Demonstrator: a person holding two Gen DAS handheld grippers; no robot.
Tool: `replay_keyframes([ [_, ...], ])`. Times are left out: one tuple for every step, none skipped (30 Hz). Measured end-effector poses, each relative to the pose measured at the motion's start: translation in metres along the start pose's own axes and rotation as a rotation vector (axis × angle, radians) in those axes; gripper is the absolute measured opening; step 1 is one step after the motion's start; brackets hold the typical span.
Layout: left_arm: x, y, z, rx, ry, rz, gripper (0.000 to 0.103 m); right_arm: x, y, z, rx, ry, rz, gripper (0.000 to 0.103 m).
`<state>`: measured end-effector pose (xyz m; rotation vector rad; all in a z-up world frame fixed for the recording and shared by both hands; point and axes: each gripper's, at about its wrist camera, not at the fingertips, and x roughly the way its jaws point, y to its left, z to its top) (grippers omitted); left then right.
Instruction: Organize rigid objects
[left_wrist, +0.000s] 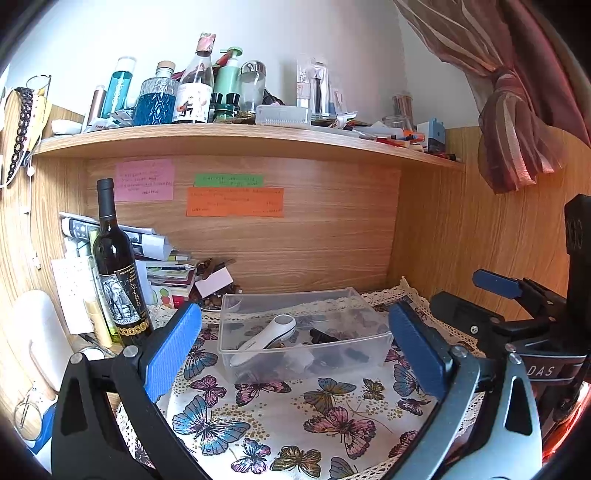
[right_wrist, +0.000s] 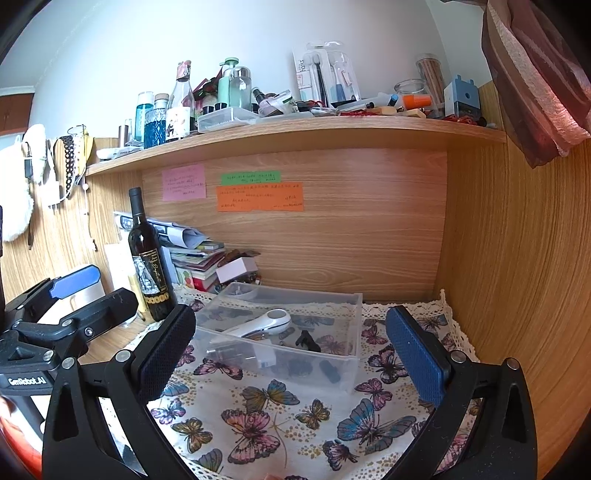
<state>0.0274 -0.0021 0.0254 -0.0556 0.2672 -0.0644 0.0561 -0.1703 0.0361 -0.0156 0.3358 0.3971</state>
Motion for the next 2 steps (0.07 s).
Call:
replay_keyframes([
  [0.0000, 0.0000, 0.0000, -0.001, 0.001, 0.000, 0.103, 0.0003, -0.0001, -0.0001, 0.001, 0.001, 0.001, 0.103],
  [0.0004, 0.0003, 0.0001, -0.001, 0.003, 0.000, 0.103, 0.0006, -0.0001, -0.0003, 0.001, 0.001, 0.001, 0.103],
])
